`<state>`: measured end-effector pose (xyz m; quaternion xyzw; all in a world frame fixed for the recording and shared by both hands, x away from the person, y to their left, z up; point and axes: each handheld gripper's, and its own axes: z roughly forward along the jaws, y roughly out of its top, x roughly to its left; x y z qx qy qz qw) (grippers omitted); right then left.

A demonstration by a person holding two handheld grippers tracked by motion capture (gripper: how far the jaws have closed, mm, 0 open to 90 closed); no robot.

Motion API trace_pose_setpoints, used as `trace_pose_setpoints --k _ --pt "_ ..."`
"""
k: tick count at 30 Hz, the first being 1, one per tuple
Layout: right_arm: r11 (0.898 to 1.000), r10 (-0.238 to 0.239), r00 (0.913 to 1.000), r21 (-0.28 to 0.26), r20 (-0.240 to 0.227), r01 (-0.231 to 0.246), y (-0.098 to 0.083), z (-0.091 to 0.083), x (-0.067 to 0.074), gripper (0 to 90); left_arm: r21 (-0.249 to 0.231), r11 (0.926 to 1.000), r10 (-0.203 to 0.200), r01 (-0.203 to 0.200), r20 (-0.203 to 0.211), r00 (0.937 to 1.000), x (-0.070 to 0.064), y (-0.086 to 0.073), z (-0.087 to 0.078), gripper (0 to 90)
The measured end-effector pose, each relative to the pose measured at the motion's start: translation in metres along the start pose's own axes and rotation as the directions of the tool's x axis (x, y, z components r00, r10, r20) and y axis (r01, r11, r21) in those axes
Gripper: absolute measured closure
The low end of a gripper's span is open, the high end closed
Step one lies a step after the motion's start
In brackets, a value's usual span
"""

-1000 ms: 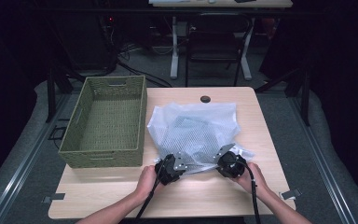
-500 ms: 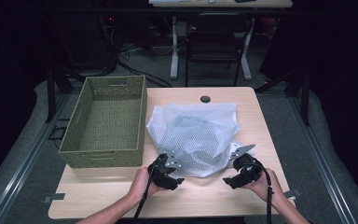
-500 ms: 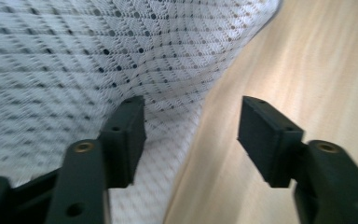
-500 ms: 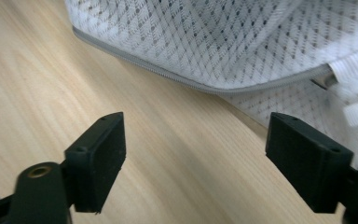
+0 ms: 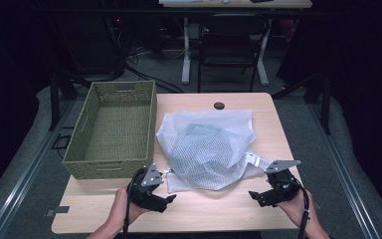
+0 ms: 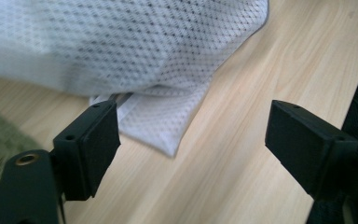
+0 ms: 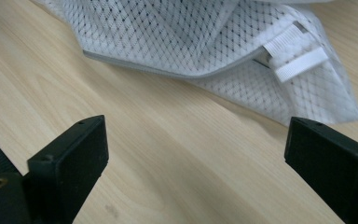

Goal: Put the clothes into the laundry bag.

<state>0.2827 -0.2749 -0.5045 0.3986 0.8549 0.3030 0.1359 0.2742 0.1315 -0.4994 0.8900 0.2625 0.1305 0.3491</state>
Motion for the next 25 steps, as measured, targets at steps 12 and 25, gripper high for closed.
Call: trace_pose_setpoints --k 12,25 --pt "1.000 0.002 0.9975 0.010 0.071 -0.003 -0.026 -0.018 0.002 2.6 0.007 0.9896 -0.142 0.143 -0.107 0.9841 0.023 -0.053 -0.040 15.7" --pt "0.999 -0.037 0.9933 0.028 0.109 0.034 -0.027 -0.014 0.000 0.0 0.007 0.9741 -0.224 0.226 -0.118 0.9675 0.041 -0.065 -0.041 11.4"
